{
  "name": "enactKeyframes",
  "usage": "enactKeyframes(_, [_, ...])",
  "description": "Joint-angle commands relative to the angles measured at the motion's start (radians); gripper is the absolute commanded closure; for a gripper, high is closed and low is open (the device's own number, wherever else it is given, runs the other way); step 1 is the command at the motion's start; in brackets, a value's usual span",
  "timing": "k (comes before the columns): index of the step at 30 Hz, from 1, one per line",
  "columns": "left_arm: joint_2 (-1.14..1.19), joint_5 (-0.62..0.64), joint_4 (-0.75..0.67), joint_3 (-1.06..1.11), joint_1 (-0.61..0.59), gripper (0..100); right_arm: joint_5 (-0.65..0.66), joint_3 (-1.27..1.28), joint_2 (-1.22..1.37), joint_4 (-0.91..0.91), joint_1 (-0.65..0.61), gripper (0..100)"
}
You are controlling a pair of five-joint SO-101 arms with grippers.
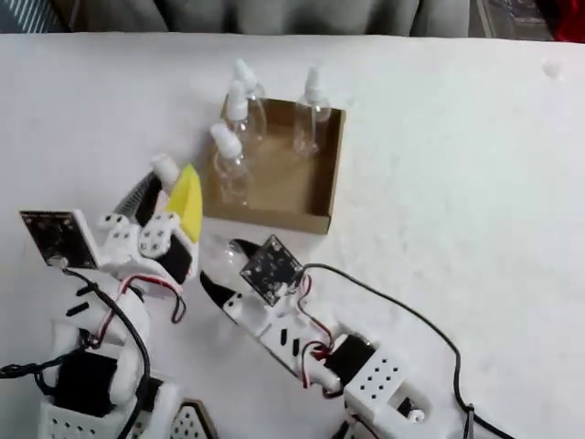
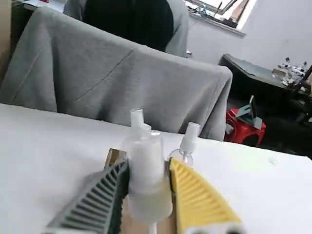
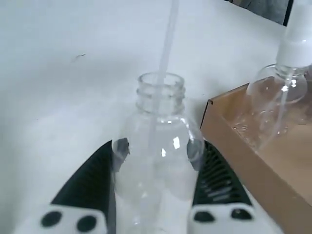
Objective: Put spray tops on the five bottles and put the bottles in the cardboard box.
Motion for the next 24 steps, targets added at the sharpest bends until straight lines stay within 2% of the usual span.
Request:
enactKeyframes(1, [-0.024, -0.025, -0.028, 0.000, 0.071, 98, 0.005, -0.058, 0.002, -0.013, 0.036, 98.2])
enactKeyframes(6, [-0.022, -0.025, -0.035, 0.015, 0.076, 98, 0.005, -0.057, 0.001, -0.012, 0.079, 98.2])
enactKeyframes(24, [-0.022, -0.025, -0.037, 0.014, 0.077, 98, 0.005, -0.057, -0.001, 0.005, 0.081, 98.2])
